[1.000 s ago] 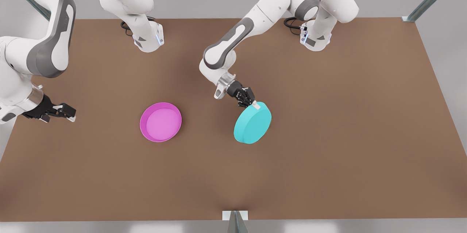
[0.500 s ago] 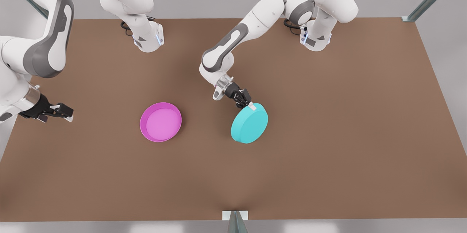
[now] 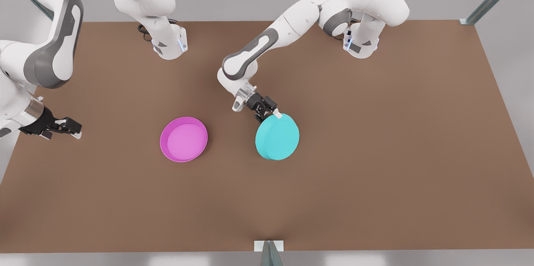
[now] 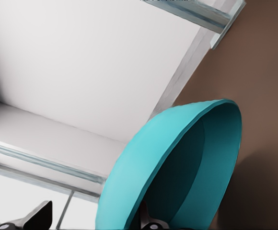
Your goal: Flip the blue plate over with the left arm, and stack the pink plate on top of the blue plate with the right arm
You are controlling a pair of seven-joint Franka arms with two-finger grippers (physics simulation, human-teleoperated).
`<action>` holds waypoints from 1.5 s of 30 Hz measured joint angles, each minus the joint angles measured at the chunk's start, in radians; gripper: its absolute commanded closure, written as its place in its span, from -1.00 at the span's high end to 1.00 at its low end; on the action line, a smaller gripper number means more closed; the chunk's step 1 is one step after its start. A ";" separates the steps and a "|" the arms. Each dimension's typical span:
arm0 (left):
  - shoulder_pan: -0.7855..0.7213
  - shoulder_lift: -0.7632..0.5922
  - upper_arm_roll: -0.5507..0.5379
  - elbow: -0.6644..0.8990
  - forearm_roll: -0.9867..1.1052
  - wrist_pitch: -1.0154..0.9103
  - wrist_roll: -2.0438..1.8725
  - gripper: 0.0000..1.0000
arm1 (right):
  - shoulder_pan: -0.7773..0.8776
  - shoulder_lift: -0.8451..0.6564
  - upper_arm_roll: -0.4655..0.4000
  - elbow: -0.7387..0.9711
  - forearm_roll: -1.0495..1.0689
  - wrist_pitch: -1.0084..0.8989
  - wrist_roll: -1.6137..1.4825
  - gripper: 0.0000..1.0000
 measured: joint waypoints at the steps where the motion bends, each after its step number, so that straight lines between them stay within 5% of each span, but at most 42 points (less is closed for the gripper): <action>1: 0.000 0.017 -0.013 0.031 -0.013 0.000 -0.001 1.00 | 0.000 0.000 0.000 0.000 0.000 0.000 0.000 1.00; 11: 0.009 0.071 -0.056 0.182 -0.246 0.179 -0.269 1.00 | 0.009 0.003 0.011 -0.077 0.043 0.000 -0.021 1.00; 17: 0.014 0.062 -0.053 0.182 -0.389 0.241 -0.373 1.00 | 0.018 -0.094 0.014 -0.479 0.136 0.233 -0.195 1.00; 33: 0.050 -0.039 -0.125 0.268 -0.571 0.249 -0.359 1.00 | 0.014 -0.066 -0.002 -0.541 0.139 0.297 -0.234 1.00; 37: 0.313 -0.277 -0.128 0.260 -0.810 0.203 -0.162 1.00 | 0.043 -0.037 -0.001 -0.636 0.218 0.397 -0.239 1.00; 42: 0.738 -0.408 -0.115 0.250 -1.103 -0.038 0.415 1.00 | 0.101 0.113 0.000 -0.700 0.342 0.606 -0.265 1.00; 45: 0.818 -0.459 -0.017 0.237 -1.166 -0.110 0.642 1.00 | 0.121 0.111 0.005 -0.739 0.386 0.628 -0.325 1.00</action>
